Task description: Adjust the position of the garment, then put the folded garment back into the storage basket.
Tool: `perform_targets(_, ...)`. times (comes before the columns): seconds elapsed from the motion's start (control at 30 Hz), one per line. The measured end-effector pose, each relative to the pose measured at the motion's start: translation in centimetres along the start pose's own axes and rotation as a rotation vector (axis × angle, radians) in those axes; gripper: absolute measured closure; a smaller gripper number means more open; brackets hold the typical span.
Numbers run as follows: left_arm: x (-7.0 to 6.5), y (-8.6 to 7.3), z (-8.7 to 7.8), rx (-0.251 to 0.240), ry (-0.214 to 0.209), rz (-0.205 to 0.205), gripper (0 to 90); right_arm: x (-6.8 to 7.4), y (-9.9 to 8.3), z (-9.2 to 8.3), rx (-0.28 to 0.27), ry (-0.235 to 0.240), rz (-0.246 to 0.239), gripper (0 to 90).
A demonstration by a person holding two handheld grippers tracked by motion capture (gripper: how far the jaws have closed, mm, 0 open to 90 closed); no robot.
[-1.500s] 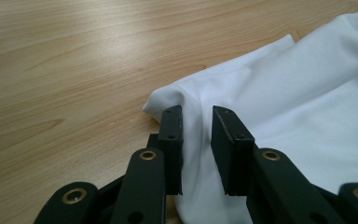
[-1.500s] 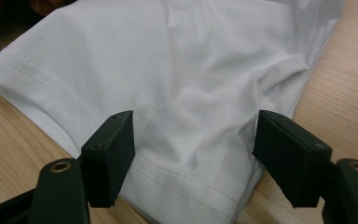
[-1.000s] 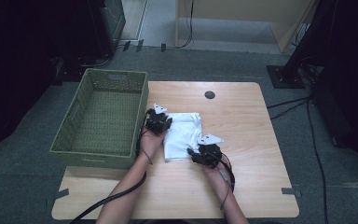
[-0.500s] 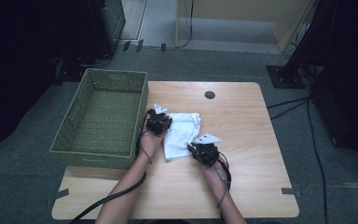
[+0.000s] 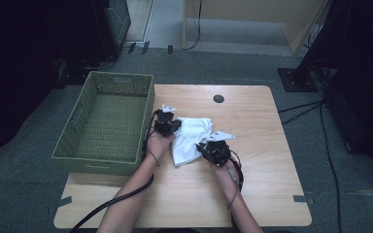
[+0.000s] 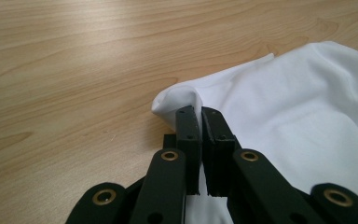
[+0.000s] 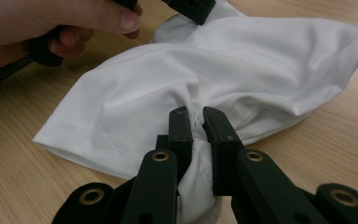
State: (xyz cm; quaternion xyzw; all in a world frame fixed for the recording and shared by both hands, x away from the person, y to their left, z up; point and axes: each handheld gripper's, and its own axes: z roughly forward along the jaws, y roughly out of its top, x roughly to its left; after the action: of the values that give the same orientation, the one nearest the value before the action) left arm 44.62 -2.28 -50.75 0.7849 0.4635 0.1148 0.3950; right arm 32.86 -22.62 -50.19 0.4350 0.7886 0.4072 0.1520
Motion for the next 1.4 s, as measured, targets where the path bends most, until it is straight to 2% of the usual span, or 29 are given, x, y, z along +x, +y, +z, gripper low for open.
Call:
perform_targets(0.3, -0.3, 1.1, -0.4, 0.005, 0.006, 0.013, 87.8, -0.1, 0.6, -0.6, 0.003, 0.003, -0.01, 83.9)
perform_targets(0.5, -0.8, 2.3, -1.3, -0.013, 0.009, 0.024, 87.8, 0.4, 1.6, -1.6, -0.022, 0.005, -0.032, 84.0)
perform_targets(0.67, -1.1, 3.0, -2.1, -0.02, -0.004, 0.014, 87.8, 0.9, 2.4, -2.3, -0.031, 0.009, -0.046, 84.0)
perform_targets(0.77, -1.3, 3.6, -2.6, -0.017, -0.003, 0.028, 87.8, 1.0, 2.9, -2.7, -0.038, 0.011, -0.055, 83.9)
perform_targets(0.97, -1.4, 4.8, -3.6, -0.028, -0.018, 0.017, 87.8, 1.4, 3.8, -3.3, -0.03, 0.032, -0.055, 83.9)
perform_targets(1.07, -1.7, 5.3, -4.1, -0.027, -0.016, 0.032, 87.7, 1.8, 4.4, -3.6, -0.035, 0.03, -0.069, 83.9)
perform_targets(1.4, -1.4, 7.0, -5.7, -0.03, -0.012, 0.039, 87.7, 2.5, 6.6, -4.9, -0.073, 0.03, -0.098, 83.9)
